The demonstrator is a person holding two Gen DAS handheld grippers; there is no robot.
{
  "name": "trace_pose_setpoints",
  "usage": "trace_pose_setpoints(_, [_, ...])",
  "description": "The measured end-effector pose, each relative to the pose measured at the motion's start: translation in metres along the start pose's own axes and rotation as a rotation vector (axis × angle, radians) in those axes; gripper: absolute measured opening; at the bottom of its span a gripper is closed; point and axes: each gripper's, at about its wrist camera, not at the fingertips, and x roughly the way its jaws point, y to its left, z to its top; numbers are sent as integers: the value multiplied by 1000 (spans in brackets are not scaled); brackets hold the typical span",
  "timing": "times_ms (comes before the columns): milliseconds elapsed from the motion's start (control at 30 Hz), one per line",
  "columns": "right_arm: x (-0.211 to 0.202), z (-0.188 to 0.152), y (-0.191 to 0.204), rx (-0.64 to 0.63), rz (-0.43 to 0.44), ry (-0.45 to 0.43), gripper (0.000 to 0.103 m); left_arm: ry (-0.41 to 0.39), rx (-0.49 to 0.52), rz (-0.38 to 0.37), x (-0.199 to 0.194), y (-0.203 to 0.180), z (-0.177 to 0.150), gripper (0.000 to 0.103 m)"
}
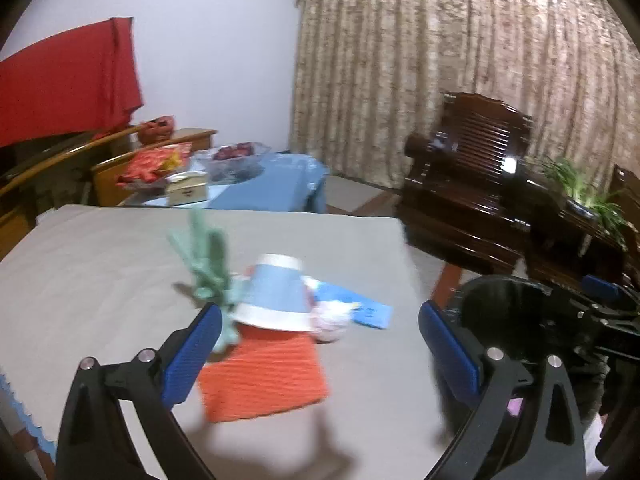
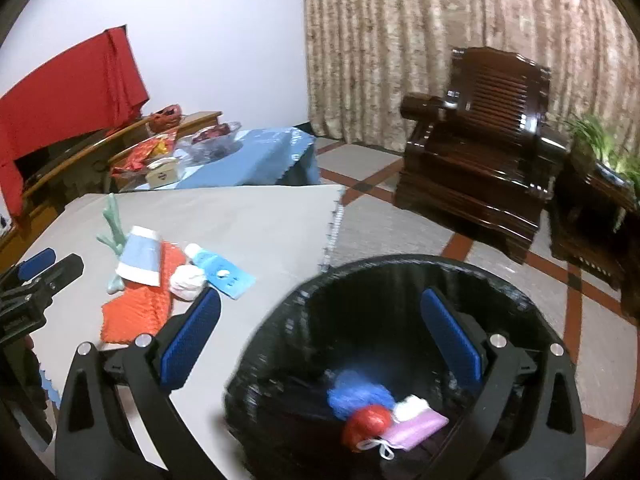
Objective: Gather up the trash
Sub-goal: 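Return both tools to the table and close the right tool on the paper cup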
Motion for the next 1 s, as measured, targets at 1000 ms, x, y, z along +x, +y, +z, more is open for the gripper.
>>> trace_pose_setpoints(1000, [145,34,180,-185,246,129,98,85,-131,203,58,143,-20,91])
